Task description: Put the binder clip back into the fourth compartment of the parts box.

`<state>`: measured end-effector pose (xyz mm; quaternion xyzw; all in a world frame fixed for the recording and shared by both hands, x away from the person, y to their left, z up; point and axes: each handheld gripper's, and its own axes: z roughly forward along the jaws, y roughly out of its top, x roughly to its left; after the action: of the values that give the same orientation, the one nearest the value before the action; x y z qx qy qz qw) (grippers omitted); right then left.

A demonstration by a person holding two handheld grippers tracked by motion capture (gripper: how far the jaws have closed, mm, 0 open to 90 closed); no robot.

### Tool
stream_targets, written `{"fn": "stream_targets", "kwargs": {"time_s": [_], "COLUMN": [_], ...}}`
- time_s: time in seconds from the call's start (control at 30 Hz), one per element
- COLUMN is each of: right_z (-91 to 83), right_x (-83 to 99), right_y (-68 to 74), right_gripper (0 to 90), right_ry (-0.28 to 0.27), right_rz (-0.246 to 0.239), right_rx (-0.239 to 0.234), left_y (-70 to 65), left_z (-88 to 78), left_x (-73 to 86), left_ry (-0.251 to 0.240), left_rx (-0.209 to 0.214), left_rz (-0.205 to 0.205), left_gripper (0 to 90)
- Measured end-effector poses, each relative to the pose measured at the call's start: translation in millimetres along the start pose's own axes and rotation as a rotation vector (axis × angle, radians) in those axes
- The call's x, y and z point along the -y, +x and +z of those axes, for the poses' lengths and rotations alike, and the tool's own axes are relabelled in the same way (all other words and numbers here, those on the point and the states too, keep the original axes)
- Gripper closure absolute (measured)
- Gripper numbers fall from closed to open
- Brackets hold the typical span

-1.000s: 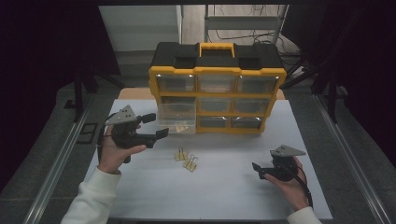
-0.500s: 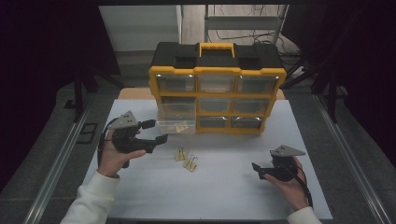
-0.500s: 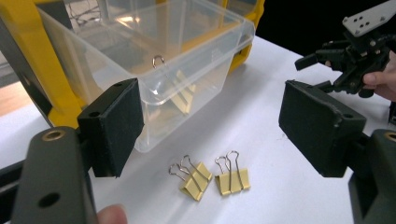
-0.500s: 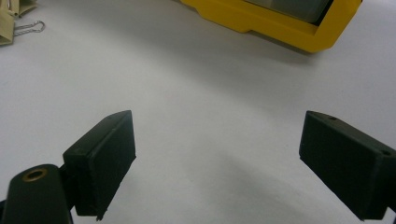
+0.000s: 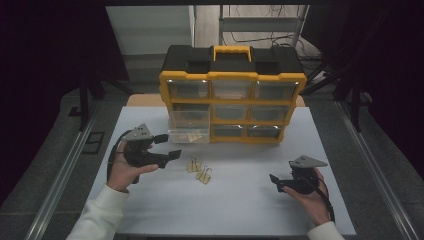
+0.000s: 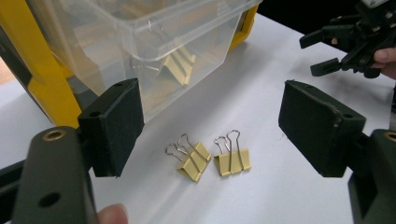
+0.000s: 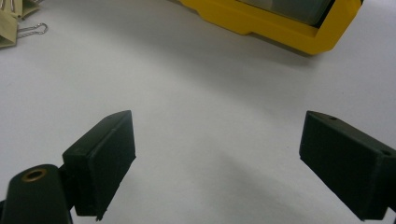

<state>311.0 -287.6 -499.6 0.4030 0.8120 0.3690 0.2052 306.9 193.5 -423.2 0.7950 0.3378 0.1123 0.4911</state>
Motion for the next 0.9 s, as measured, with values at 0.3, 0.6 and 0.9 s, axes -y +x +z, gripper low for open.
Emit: {"fn": "stream_targets", "kwargs": {"time_s": [0.3,0.6,0.9], "right_z": [0.0,0.3,0.5], "right_x": [0.0,0.1,0.2], "right_y": [0.3,0.6,0.5], "right_gripper": [11.2,11.2,11.2], "right_ry": [0.0,0.003,0.004], "right_rz": [-0.002,-0.004,-0.004], "right_rx": [-0.001,-0.001,-0.001], "left_y": [1.6,0.6,-2.2], "left_z": [6.8,14.8,23.3], "left_x": [4.9,15.8,20.8], "left_ry": [0.042,0.09,0.114], "left_rx": [0.012,0.029,0.051], "left_rz": [-0.003,-0.013,-0.016], "left_gripper": [22.0,22.5,22.8]}}
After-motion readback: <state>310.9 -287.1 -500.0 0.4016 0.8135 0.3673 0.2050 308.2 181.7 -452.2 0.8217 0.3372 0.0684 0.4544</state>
